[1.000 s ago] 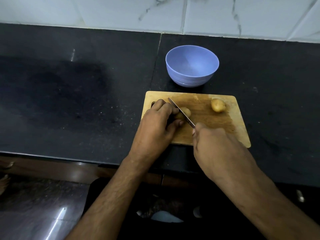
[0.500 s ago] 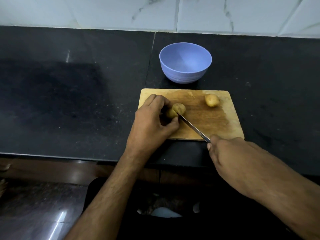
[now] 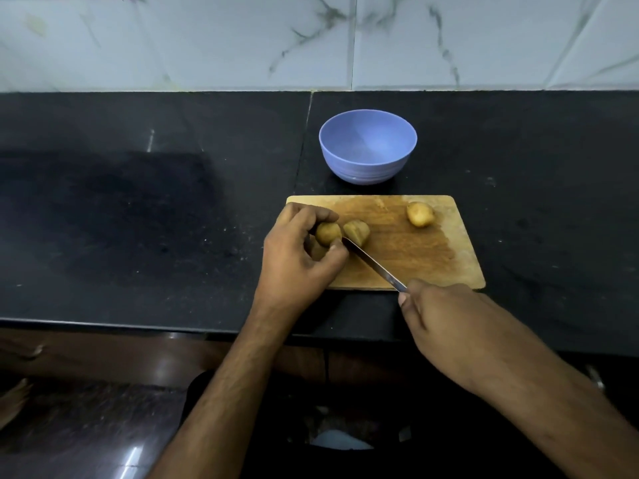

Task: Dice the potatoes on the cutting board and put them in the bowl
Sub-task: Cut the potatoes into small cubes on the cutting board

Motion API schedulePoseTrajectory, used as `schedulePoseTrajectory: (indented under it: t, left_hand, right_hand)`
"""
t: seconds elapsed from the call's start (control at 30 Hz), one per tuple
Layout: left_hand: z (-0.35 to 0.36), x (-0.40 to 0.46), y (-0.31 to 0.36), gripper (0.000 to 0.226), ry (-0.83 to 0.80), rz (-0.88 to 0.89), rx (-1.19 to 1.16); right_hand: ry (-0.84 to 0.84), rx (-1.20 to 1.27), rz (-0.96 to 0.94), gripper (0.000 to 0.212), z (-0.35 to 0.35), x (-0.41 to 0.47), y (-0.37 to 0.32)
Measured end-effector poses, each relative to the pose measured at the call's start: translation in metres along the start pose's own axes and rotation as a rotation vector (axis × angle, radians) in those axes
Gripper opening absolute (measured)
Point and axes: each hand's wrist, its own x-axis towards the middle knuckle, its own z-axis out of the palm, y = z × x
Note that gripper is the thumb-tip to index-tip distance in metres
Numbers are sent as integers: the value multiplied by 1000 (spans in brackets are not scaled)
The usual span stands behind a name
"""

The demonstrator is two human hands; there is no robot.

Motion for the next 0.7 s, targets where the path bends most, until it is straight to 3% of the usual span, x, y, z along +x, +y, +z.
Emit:
schedulePoseTrajectory:
  t: [0.17, 0.53, 0.7]
  left_hand:
    - [2, -1, -3, 46, -65, -81, 16]
    - [2, -1, -3, 38, -160, -43, 133]
    - [0, 0, 0, 49, -220, -18, 97]
  right_hand:
    - [67, -9, 3, 30, 7, 18, -8]
    - [47, 19, 116, 34, -4, 28, 16]
    - [48, 27, 65, 35, -3, 23, 15]
